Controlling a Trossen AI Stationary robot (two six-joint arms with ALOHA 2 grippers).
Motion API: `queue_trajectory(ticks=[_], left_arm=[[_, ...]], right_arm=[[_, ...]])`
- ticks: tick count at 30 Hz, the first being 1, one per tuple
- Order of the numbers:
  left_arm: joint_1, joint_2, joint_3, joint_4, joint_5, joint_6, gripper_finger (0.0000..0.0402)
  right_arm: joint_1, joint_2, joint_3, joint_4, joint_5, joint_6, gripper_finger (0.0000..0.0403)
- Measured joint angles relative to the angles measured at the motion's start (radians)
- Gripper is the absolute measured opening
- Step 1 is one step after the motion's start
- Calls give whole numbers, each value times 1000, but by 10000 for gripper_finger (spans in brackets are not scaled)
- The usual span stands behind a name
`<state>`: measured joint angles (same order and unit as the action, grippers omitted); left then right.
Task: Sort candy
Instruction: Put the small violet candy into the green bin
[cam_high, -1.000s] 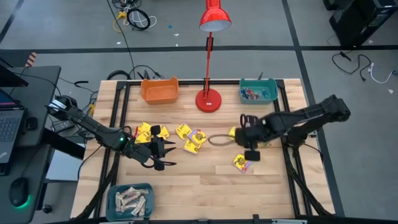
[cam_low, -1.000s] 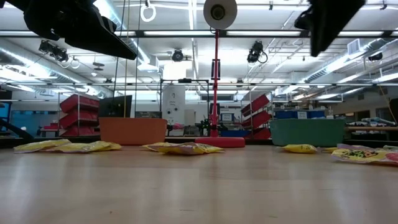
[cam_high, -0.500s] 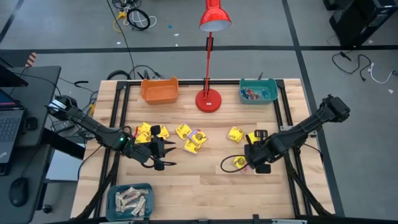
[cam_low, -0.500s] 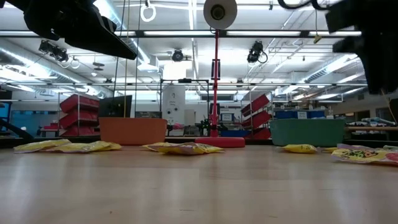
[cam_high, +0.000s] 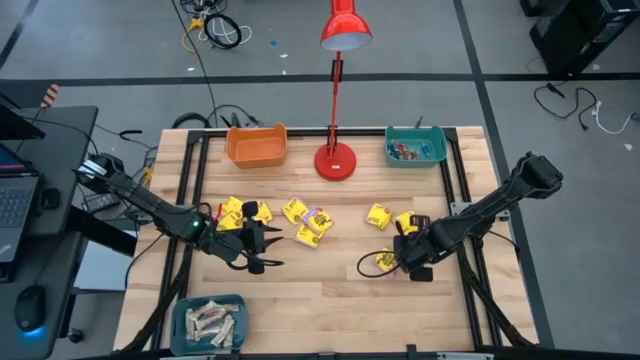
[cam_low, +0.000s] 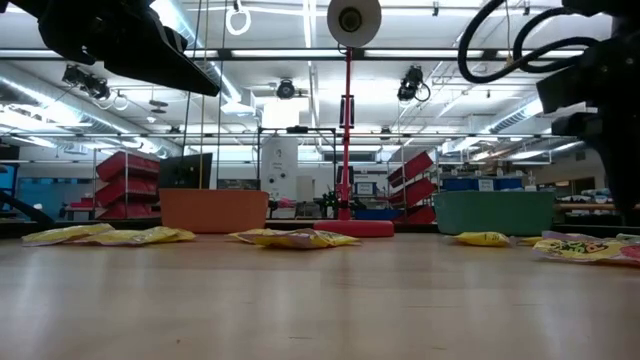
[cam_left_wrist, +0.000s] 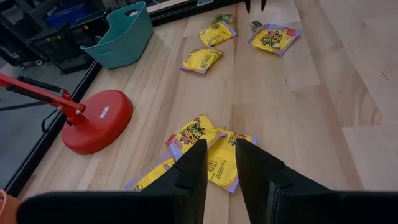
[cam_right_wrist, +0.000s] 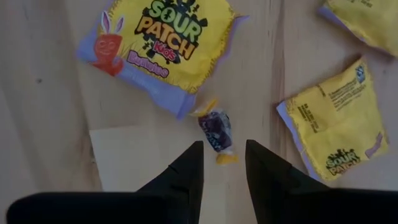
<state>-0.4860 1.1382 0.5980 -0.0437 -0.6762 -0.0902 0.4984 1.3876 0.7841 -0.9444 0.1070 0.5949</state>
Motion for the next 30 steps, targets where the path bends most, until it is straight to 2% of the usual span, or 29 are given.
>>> queue_trajectory(ticks=[18,30], left_arm=[[0,0,0,0,0,-1,88],[0,0,0,0,0,-16,88]], right_arm=[[-12,1,-107,127,-1,8,126],[-16,1,-123,165,4,5,140]])
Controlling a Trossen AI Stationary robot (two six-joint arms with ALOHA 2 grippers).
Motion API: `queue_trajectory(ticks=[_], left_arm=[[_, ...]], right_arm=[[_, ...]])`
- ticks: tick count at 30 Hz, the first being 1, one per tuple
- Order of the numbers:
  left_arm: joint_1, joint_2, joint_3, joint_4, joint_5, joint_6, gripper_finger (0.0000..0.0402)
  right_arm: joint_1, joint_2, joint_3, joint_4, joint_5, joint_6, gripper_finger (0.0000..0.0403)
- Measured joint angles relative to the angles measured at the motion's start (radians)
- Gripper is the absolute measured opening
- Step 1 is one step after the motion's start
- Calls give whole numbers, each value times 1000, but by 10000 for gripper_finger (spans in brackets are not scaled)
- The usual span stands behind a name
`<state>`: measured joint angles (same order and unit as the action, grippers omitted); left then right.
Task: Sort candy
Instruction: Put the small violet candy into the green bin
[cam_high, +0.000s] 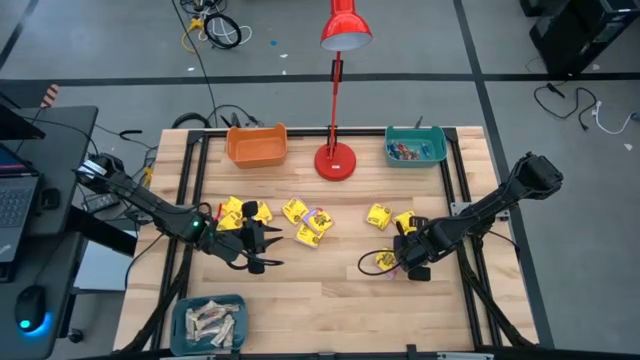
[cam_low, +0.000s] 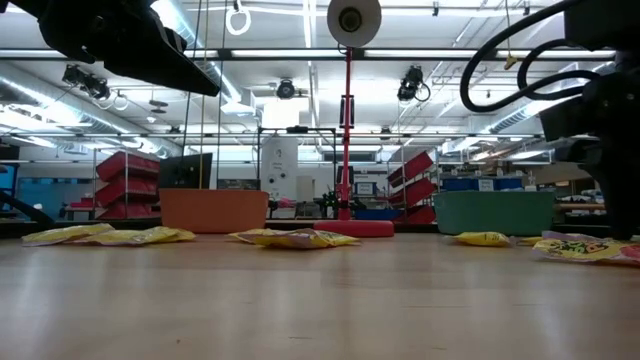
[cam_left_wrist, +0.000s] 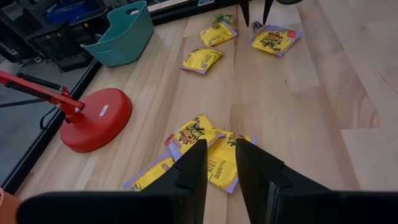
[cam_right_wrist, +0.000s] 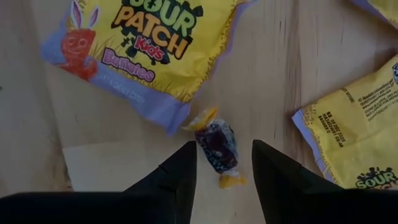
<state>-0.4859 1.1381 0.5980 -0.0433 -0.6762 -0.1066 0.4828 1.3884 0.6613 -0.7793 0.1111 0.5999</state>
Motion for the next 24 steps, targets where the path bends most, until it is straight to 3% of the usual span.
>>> queue_trajectory(ticks=[24], left_arm=[[0,0,0,0,0,-2,88]], right_arm=[[-1,0,-52,53,-1,89,139]])
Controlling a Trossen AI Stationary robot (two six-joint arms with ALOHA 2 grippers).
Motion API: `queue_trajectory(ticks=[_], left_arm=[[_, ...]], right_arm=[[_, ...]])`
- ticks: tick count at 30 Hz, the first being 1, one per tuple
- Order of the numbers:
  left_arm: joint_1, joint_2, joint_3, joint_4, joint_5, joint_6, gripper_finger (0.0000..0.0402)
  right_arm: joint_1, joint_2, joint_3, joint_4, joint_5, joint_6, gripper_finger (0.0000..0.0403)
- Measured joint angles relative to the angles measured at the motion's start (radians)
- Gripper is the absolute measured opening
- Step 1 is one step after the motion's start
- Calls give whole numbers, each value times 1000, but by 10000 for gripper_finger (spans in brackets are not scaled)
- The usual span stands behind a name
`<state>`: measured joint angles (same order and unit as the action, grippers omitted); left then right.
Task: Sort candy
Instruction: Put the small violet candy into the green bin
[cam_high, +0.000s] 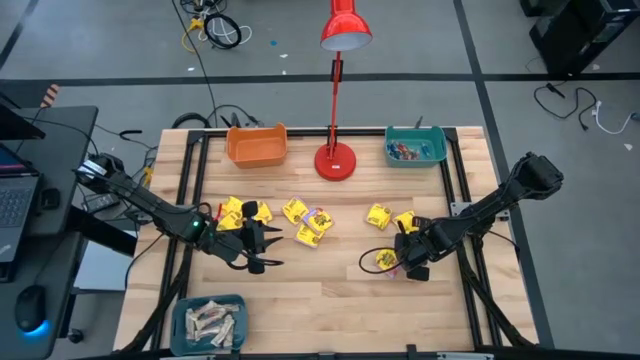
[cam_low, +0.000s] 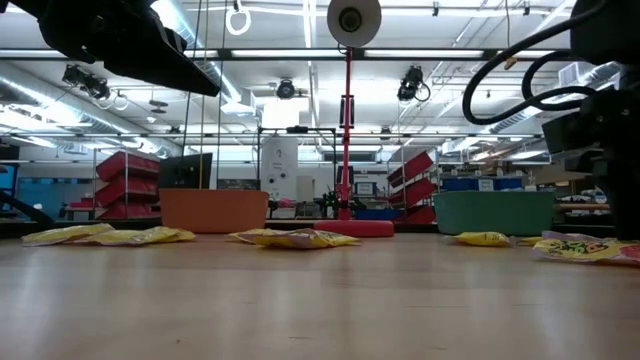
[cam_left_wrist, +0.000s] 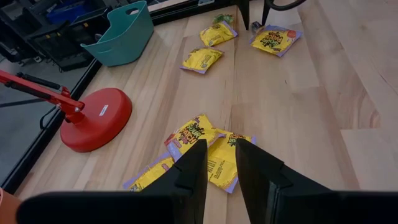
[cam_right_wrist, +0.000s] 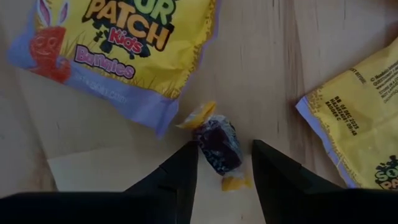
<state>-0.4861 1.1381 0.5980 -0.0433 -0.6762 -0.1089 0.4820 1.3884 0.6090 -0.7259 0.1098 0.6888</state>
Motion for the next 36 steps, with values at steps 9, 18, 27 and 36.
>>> queue_trajectory(ticks=[9,18,27,36], left_arm=[[0,0,0,0,0,0,88],[0,0,0,-1,0,0,88],[0,0,0,-4,0,0,88],[0,0,0,-5,0,4,88]], right_arm=[[0,0,0,7,-15,-1,81],[-1,-1,7,-3,-47,15,23],[0,2,107,-127,-70,68,20],[-23,1,296,-381,32,216,19]])
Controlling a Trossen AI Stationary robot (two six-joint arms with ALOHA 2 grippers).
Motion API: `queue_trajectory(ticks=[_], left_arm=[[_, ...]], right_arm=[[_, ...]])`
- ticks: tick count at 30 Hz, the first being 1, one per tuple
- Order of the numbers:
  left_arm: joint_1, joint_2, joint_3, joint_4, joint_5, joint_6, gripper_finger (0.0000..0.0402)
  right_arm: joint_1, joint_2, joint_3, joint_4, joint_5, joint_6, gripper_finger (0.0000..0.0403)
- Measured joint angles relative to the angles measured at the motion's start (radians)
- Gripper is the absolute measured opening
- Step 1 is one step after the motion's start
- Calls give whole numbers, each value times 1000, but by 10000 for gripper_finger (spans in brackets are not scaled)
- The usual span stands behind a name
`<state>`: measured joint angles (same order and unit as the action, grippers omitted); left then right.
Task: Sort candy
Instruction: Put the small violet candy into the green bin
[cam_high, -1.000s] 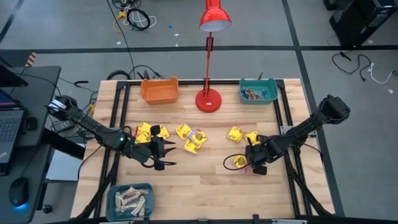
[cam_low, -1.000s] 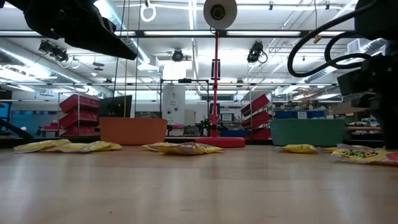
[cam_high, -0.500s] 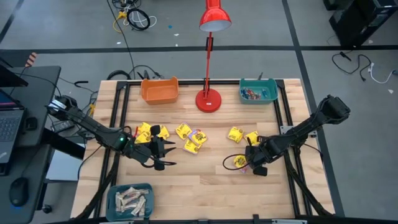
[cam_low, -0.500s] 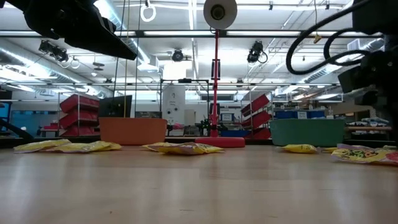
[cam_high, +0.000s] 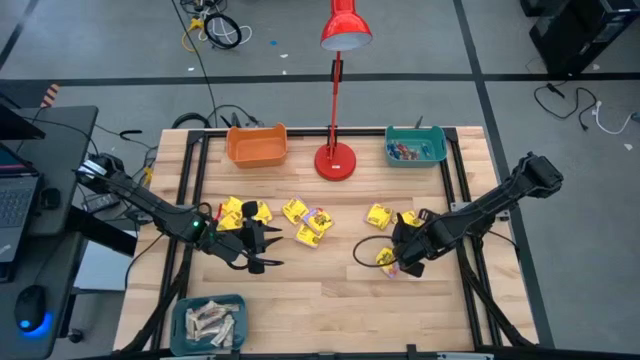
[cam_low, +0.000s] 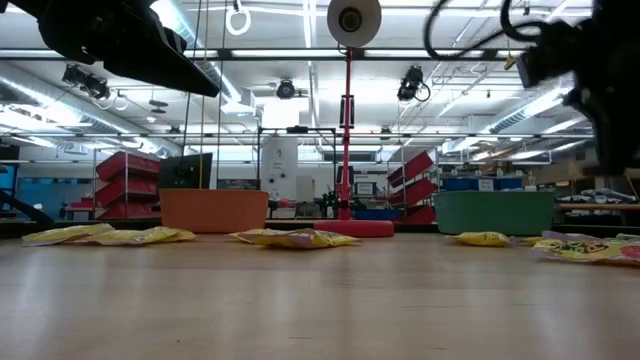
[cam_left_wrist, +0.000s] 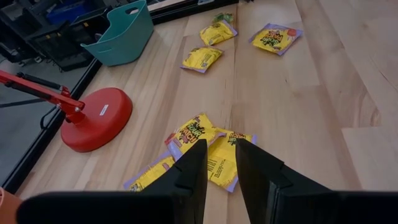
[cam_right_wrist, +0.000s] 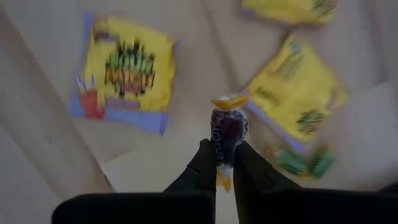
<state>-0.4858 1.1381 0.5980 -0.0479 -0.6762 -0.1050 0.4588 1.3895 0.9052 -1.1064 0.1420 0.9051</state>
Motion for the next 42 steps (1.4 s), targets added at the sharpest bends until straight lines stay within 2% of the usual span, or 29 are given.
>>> queue_trajectory(ticks=[5,12,18,23,27,33,37,42], left_arm=[[0,0,0,1,0,29,88],[0,0,0,2,0,48,88],[0,0,0,2,0,49,88],[0,0,0,2,0,49,88],[0,0,0,2,0,48,88],[0,0,0,2,0,48,88],[0,0,0,2,0,48,88],[0,0,0,1,0,48,88]], right_arm=[[-104,0,129,-89,22,-20,16],[-301,0,249,-59,22,-203,21],[-506,-1,270,30,50,-382,12],[-707,-1,270,121,71,-575,12],[-873,-1,270,176,93,-671,12],[-1106,-1,270,256,78,-698,12],[-1223,-1,270,259,127,-584,12],[-1325,-1,270,256,126,-503,12]])
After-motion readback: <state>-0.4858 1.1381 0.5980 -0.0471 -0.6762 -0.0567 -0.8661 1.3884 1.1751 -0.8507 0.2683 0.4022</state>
